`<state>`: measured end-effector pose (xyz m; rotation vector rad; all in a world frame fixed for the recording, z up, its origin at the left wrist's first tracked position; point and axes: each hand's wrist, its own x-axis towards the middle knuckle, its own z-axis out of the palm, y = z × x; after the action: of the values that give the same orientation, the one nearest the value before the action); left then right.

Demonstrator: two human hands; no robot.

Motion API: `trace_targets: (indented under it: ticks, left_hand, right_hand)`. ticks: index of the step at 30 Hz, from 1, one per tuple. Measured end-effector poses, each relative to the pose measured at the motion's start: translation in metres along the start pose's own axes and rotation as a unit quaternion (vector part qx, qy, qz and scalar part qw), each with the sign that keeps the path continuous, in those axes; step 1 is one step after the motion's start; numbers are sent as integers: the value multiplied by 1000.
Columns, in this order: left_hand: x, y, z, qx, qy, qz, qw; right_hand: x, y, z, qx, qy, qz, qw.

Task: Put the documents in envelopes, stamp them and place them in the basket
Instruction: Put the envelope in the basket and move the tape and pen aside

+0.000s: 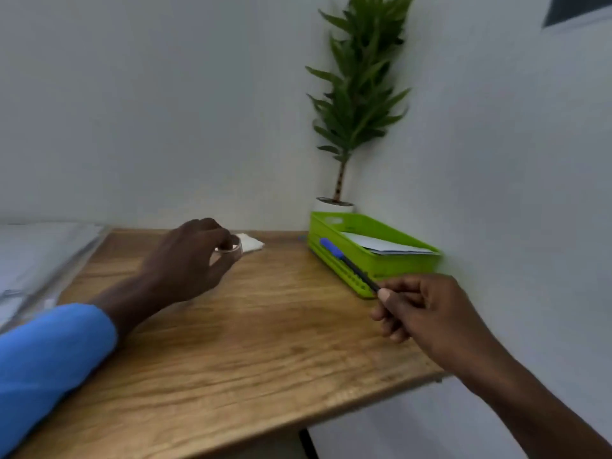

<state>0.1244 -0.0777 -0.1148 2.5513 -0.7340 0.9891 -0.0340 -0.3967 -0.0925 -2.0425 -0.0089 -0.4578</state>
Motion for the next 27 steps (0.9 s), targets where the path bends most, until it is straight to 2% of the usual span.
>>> trace_targets:
  ticks: [4, 11, 17, 23, 27]
  left_hand:
    - [-9, 61, 0, -58, -2, 72, 996]
    - [-21, 102, 0, -20, -55, 149, 987]
    - [-27, 106, -5, -56, -93, 150, 983]
    - [-21, 139, 2, -169, -91, 107, 976]
    - [-7, 155, 21, -176, -141, 110, 968]
  right_hand:
    - [-24, 29, -67, -207, 103, 8, 973]
    - [-19, 59, -92, -359, 136, 33, 923]
    - [-15, 72, -86, -355, 112, 28, 928]
    - [-12, 81, -87, -313, 112, 34, 942]
    - [-13, 81, -85, -286, 113, 17, 952]
